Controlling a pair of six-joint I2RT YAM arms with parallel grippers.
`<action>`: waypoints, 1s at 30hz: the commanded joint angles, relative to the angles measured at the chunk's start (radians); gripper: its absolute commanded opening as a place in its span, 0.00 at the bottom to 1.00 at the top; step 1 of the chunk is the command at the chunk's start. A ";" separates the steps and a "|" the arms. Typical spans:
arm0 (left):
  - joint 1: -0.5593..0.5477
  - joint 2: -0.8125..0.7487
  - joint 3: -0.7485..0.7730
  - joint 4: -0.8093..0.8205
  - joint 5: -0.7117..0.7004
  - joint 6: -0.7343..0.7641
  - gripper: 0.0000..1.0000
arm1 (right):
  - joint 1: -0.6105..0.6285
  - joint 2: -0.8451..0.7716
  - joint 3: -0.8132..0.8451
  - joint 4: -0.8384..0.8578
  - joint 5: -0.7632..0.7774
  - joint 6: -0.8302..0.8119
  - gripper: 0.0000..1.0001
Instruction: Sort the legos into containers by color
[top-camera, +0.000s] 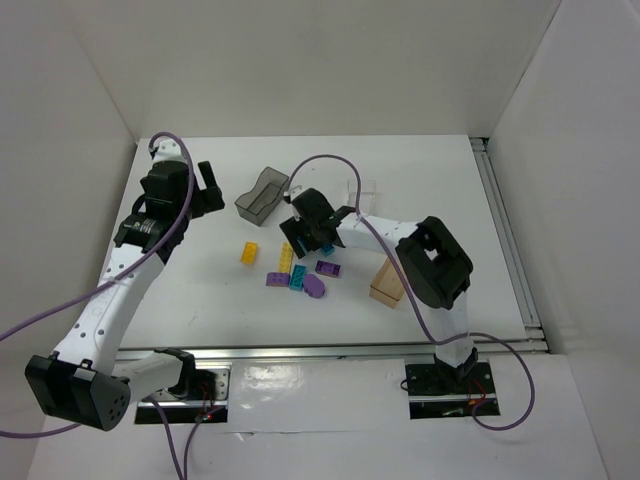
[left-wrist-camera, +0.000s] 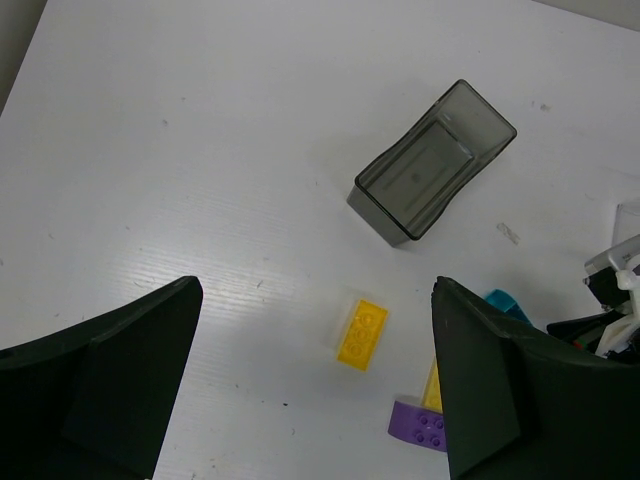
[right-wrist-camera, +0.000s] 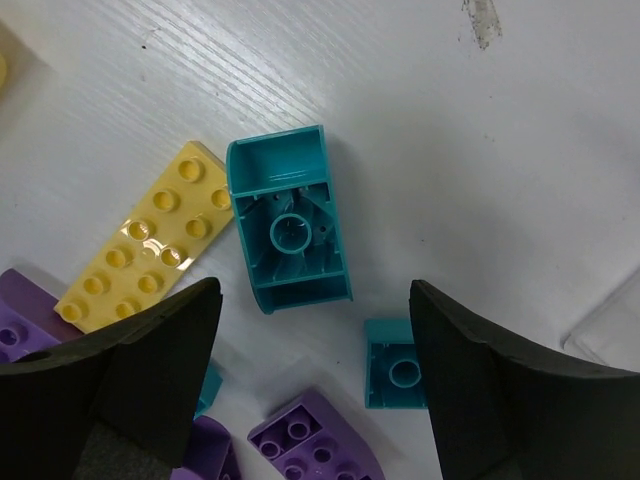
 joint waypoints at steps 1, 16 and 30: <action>0.006 -0.024 -0.007 0.013 0.011 -0.010 0.99 | 0.000 0.004 0.056 0.046 0.015 -0.021 0.81; 0.006 -0.033 -0.007 0.003 0.002 -0.010 0.99 | 0.000 0.090 0.138 0.026 0.015 -0.021 0.54; 0.015 -0.022 0.002 0.003 0.006 -0.001 0.99 | -0.035 -0.127 0.087 0.032 0.179 0.073 0.35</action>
